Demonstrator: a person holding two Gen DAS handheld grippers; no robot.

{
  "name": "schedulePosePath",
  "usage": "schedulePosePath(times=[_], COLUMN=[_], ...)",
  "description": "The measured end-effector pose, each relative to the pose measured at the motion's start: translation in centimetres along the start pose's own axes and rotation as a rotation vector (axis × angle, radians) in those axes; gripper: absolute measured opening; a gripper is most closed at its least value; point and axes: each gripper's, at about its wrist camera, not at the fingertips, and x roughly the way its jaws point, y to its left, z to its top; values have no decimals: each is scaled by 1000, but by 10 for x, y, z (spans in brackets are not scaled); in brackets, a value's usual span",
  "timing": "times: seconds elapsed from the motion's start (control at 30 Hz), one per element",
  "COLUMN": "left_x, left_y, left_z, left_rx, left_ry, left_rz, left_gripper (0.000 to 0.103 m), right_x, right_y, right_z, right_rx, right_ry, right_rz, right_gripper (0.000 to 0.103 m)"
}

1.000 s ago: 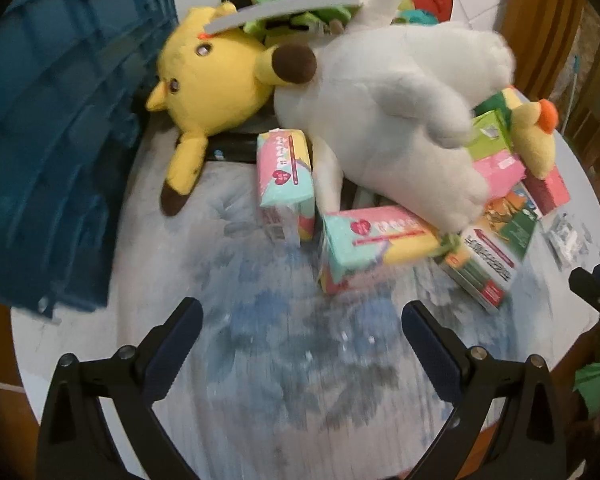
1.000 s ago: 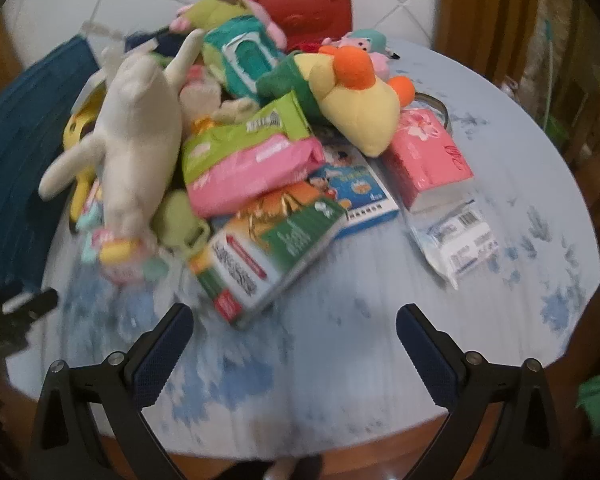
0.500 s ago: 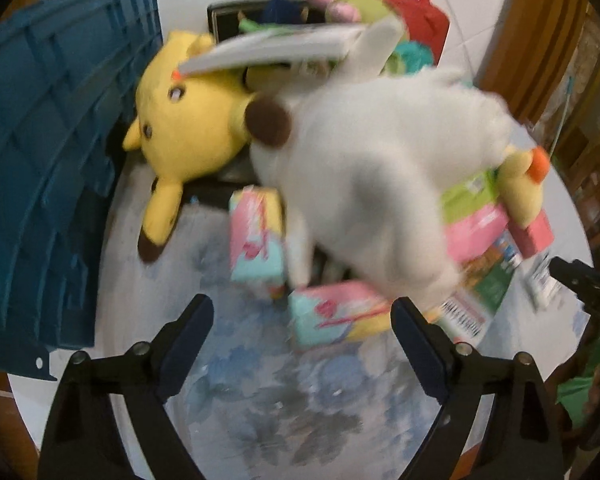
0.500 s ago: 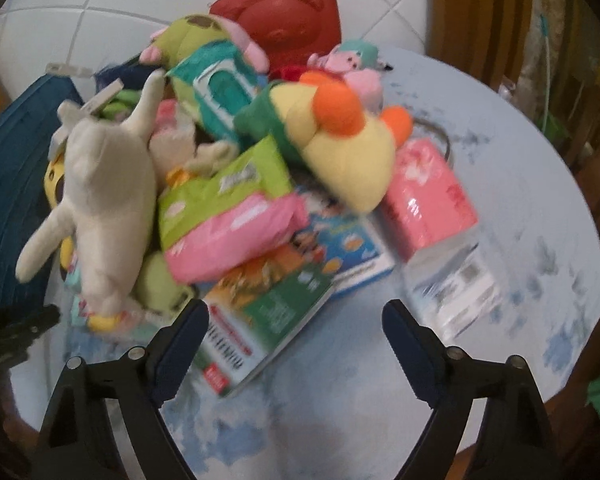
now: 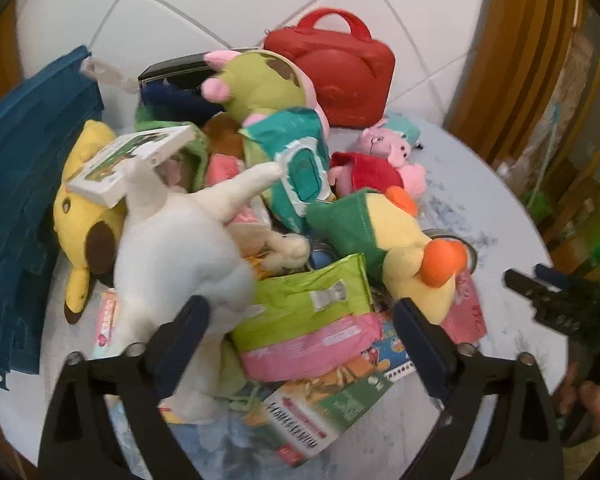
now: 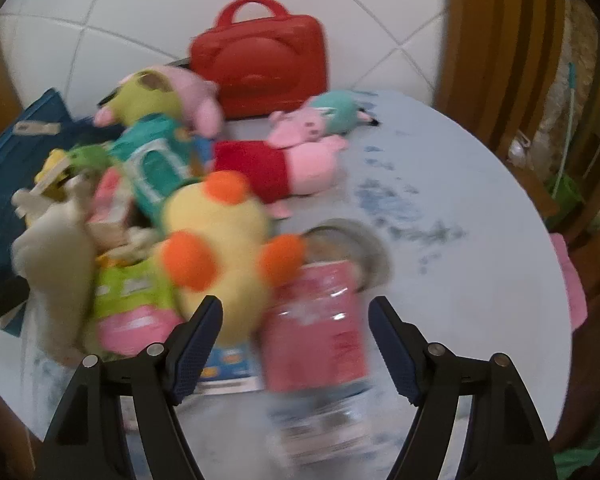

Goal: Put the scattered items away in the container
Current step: 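Move both grippers toward the pile of items on the table, then grasp the pink tissue pack with the right gripper while the left gripper grasps the white wipe packet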

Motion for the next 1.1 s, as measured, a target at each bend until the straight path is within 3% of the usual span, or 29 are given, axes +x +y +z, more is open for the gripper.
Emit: schedulePosePath(times=[0.17,0.4,0.53,0.87,0.9,0.93,1.1], left_x=[14,6,3,41,44,48,60], left_y=[-24,-33,-37,-59,-63,-69,-97], left_z=[2,4,-4,-17,-16,-16,-18], left_rx=[9,-11,-6,-92,-103,-112,-95], left_ry=[16,16,5,100,103,103,118], left_rz=[79,68,67,73,74,69,49], left_gripper=[103,103,103,103,103,103,103], right_x=[17,33,37,103,103,99,87], right_y=[-36,-35,-28,7,5,-1,-51], right_z=[2,-29,-41,-53,-53,-52,-46], right_rx=[26,18,16,-217,-225,-218,-234], right_ry=[42,125,126,207,202,192,204], right_rz=[24,55,48,78,100,122,80], right_gripper=[77,77,103,102,98,84,82])
